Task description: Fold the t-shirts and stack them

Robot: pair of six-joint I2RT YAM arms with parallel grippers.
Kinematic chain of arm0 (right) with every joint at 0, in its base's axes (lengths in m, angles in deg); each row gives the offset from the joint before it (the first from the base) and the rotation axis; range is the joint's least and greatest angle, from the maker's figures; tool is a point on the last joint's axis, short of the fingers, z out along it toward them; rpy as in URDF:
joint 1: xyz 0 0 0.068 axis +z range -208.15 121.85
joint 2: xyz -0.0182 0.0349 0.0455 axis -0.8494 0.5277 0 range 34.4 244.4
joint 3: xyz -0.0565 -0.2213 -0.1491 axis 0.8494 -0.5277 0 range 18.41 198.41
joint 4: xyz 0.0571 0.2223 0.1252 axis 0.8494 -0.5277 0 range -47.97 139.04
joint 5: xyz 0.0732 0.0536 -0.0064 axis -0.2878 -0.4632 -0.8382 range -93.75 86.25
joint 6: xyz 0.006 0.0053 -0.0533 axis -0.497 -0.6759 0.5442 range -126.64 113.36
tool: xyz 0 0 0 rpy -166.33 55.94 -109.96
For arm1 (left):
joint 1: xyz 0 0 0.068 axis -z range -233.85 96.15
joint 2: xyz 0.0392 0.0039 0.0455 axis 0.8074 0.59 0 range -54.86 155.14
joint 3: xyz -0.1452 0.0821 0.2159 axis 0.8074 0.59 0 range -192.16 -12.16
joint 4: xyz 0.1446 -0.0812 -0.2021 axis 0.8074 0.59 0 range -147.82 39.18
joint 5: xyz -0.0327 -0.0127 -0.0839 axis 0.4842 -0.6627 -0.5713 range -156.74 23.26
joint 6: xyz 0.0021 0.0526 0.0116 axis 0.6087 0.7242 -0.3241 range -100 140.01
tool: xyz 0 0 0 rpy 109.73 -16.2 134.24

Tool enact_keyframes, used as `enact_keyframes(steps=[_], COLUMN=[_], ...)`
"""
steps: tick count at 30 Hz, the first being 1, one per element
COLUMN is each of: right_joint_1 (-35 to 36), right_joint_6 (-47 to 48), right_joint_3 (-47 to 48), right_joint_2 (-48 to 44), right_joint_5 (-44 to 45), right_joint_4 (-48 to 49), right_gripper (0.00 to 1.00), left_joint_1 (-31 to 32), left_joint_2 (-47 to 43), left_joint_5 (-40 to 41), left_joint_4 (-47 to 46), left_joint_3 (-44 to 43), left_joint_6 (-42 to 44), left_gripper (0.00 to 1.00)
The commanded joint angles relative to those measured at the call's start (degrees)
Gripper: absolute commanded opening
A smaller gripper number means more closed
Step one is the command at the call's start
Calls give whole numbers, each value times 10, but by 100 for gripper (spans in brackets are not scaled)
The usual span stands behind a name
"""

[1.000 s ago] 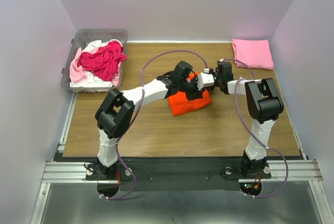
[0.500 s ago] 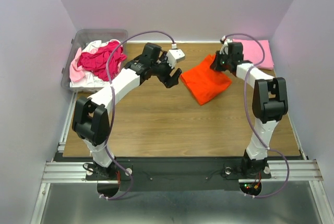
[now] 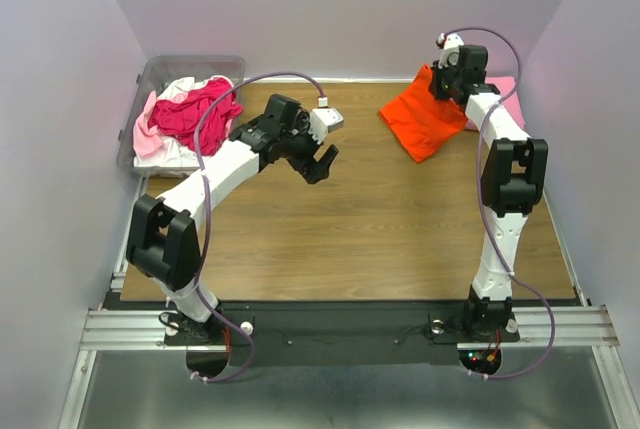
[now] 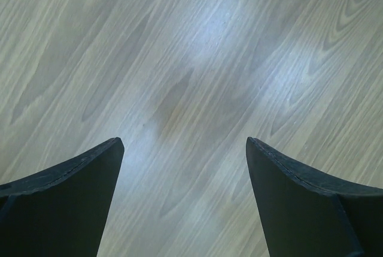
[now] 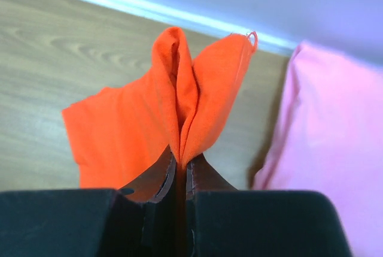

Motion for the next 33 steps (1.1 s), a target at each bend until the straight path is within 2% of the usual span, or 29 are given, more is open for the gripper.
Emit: enact_keyframes(steps=[1,8,18,33], right_joint_1=[-16,-25,-43,-69], right_joint_6=[56,95,125,93], right_joint_3=[87,148,184,220], right_joint_2=[13,28,18,8], right_joint_5=[23,41,37,18], right_joint_4=[5,-2,-7,-20], right_gripper=[1,1,1,1], left_joint_1=[-6,-9,-9,-9], left_joint_2=[-50,-55,-51,-44], left_joint_5=[7,9,5,-3], left_joint_4=[-1,-16,-18,-12], left_joint_3=[14,28,27,30], left_joint_6=[1,-6,-8,1], left_gripper=[96,96,96,96])
